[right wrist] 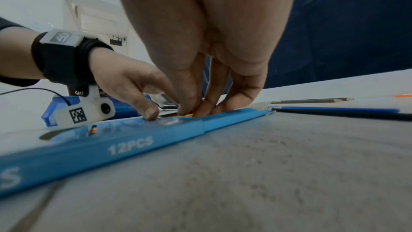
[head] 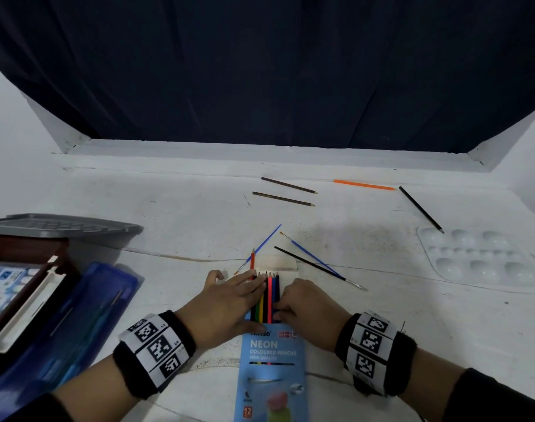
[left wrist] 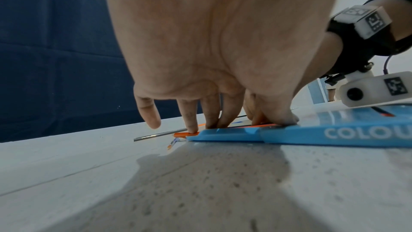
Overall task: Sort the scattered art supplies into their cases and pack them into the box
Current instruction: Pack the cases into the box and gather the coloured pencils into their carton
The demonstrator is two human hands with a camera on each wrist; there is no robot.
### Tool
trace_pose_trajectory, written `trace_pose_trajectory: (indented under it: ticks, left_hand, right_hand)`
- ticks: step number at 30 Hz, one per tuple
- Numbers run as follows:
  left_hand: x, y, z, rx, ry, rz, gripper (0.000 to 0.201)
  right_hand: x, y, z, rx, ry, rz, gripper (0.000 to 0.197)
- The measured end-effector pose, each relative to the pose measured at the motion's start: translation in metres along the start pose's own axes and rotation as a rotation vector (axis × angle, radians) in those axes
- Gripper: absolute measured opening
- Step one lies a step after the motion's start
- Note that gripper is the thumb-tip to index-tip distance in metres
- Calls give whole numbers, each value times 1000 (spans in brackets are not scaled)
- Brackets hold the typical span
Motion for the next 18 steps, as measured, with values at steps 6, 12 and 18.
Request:
trace_pose_trajectory:
  ticks: [6, 12, 18]
  left_hand:
    - [2, -1, -2, -8, 46, -64, 91]
    - [23, -6, -4, -3, 66, -201, 98]
    - [58, -30, -14, -38, 283, -304, 49]
  right_hand:
    - [-2, 4, 1, 88, 50, -63, 23]
    - [2, 9, 6, 131, -88, -47, 28]
    - [32, 35, 38, 94, -258, 303, 18]
Point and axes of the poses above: each hand's wrist, its own y-axis away from the middle knuckle, its own x-axis out of the back of the hand, z = x × y, the point moved 3 cm from there along -y, towards the middle knuckle, and after that the axes turned 11 degrees about -z, right-handed, at the moved point
